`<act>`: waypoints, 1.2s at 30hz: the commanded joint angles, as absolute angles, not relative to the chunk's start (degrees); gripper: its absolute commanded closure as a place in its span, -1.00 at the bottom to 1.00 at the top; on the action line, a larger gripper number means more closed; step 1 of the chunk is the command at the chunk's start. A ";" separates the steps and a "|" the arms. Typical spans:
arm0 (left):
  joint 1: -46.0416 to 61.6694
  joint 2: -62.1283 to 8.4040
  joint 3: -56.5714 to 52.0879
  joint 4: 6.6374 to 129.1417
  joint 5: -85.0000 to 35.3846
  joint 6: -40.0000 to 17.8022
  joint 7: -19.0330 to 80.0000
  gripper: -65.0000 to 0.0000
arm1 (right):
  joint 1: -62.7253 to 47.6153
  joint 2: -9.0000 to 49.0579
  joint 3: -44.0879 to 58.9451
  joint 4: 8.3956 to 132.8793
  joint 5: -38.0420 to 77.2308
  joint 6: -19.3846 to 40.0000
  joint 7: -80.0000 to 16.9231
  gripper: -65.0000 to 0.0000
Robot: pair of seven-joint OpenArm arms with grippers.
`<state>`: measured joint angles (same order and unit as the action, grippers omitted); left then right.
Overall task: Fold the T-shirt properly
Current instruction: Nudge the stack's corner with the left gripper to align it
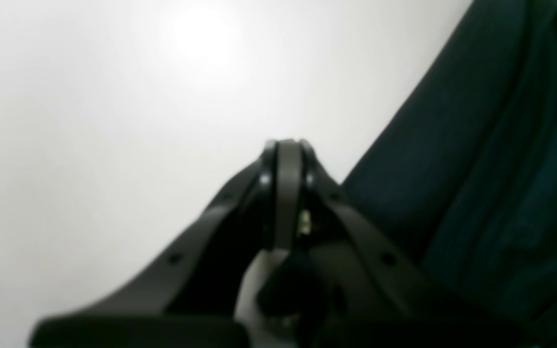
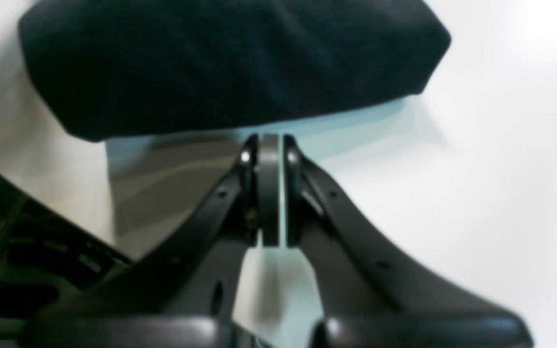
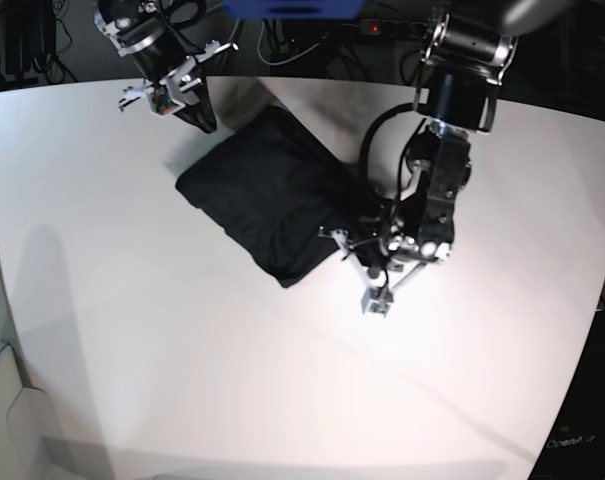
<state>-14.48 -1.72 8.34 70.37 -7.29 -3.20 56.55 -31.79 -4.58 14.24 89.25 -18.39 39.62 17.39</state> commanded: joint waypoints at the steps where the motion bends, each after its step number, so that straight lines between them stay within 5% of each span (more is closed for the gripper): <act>1: -15.60 -0.57 8.48 69.23 -7.43 -3.47 58.07 1.00 | -32.57 -4.44 14.29 90.15 -17.54 40.00 19.03 1.00; 10: -17.27 -5.49 8.13 75.65 -7.78 -3.47 62.90 1.00 | -32.40 -4.44 14.29 90.15 -17.54 40.00 19.03 1.00; 18: -15.96 -11.30 -3.12 88.13 -7.78 -3.91 73.71 1.00 | -32.31 -4.44 14.20 90.15 -17.54 40.00 19.03 1.00; 36: -7.87 -8.84 9.71 90.68 -7.52 -3.82 78.90 1.00 | -30.81 -4.44 14.11 89.98 -17.54 40.00 19.03 1.00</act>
<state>-6.55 -9.10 9.87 89.82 -7.35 -4.08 79.50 -30.59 -4.49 14.09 89.21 -18.26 39.70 17.26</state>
